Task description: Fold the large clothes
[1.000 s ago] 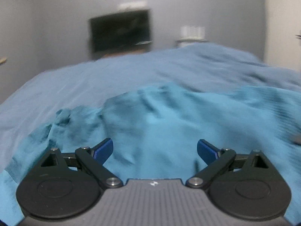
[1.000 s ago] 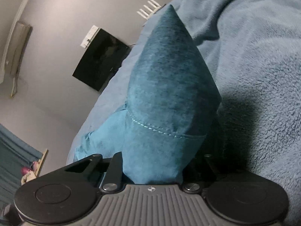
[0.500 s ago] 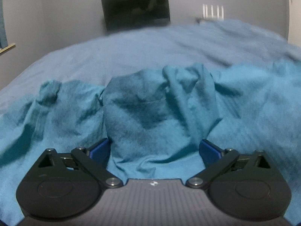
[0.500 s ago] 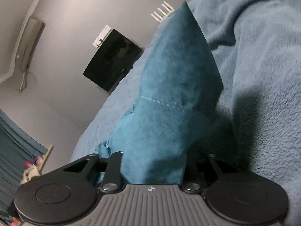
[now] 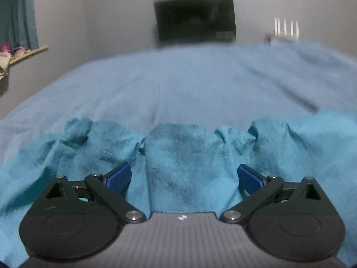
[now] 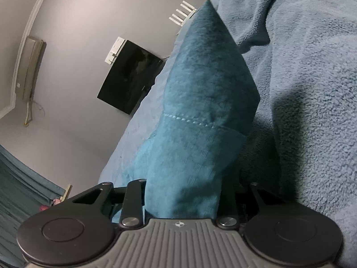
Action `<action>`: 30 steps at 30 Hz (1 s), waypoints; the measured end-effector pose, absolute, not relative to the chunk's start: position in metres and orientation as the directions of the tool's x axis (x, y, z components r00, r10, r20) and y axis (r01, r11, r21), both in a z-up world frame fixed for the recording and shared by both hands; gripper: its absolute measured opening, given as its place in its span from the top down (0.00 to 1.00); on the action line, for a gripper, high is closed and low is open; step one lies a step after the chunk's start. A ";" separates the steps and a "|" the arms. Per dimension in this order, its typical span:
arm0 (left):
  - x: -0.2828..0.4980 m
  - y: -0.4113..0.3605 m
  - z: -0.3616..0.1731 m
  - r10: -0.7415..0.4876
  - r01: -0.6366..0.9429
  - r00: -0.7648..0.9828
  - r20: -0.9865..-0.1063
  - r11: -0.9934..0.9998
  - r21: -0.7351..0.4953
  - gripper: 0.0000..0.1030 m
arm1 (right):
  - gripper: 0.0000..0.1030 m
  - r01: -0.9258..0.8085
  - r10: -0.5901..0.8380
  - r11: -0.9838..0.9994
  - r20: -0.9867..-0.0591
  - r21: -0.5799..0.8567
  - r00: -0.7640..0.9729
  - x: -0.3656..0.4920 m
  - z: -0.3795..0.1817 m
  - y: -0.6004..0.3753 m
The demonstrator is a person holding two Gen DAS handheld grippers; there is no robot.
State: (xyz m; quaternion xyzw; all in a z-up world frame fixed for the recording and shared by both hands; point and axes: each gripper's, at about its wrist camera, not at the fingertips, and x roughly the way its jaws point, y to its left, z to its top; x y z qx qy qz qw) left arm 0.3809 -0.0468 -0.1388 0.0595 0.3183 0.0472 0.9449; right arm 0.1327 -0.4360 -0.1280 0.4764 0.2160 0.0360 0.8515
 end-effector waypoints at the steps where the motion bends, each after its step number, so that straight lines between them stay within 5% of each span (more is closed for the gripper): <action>1: 0.383 -0.050 -0.142 0.132 -0.035 0.778 -0.614 0.985 0.168 0.00 | 0.65 0.140 0.266 0.561 -0.337 0.816 0.903 0.135 -0.128 -0.435; 7: 0.385 -0.034 -0.121 0.089 0.020 0.763 -0.640 0.987 0.161 0.00 | 0.62 0.154 0.265 0.539 -0.340 0.828 0.903 0.142 -0.136 -0.438; 13: 0.288 0.000 -0.097 -0.041 0.125 0.764 -0.644 0.988 0.085 0.00 | 0.62 0.148 0.270 0.519 -0.326 0.842 0.906 0.141 -0.139 -0.439; 23: 0.207 -0.030 -0.149 -0.138 0.277 0.727 -0.672 0.955 0.104 0.00 | 0.71 0.156 0.251 0.515 -0.323 0.842 0.912 0.133 -0.142 -0.444; 30: 0.179 -0.025 -0.130 -0.170 0.297 0.754 -0.635 0.950 0.099 0.00 | 0.67 0.179 0.216 0.470 -0.309 0.864 0.926 0.127 -0.141 -0.452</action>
